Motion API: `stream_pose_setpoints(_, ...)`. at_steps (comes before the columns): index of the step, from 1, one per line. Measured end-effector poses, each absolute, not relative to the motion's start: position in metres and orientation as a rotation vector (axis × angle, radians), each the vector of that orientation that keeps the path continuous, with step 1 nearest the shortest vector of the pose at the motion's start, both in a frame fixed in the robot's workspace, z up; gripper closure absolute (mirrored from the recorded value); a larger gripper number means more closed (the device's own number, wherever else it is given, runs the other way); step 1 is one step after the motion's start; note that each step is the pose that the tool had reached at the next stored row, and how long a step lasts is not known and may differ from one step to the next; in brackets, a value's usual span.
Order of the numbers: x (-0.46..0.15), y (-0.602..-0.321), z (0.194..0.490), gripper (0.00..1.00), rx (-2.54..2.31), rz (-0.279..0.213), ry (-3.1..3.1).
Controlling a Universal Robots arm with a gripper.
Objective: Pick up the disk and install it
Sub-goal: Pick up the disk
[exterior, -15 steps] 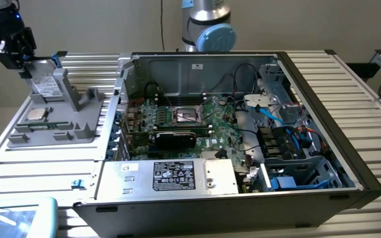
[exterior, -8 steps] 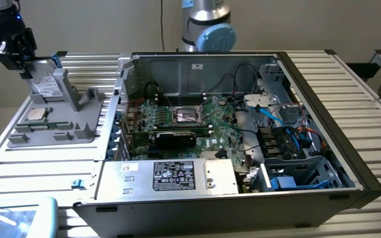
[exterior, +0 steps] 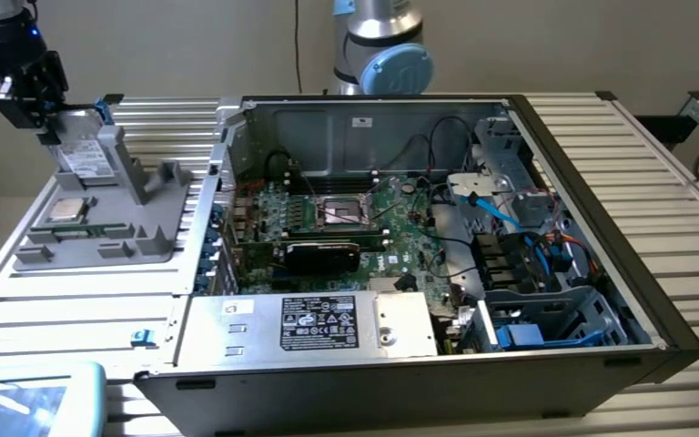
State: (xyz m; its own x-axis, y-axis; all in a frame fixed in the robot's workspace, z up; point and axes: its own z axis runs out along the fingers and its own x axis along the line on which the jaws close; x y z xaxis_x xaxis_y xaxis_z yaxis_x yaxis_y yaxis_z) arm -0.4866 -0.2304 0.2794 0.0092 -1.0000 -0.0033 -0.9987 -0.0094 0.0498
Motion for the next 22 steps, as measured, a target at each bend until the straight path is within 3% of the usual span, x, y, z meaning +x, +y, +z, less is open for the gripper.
stream_pose_setpoints(11,-0.4866,-0.2299,0.2767,0.42,2.208,-0.058,-2.188)
stream_pose_setpoints(13,-0.4866,-0.2299,0.2762,0.44,2.208,-0.059,-2.187)
stream_pose_setpoints(14,-0.4866,-0.2299,0.276,0.57,2.208,-0.059,-2.187)
stream_pose_setpoints(16,-0.4866,-0.2299,0.2759,0.63,2.208,-0.059,-2.187)
stream_pose_setpoints(22,-0.4867,-0.23,0.2758,0.63,2.208,-0.058,-2.187)
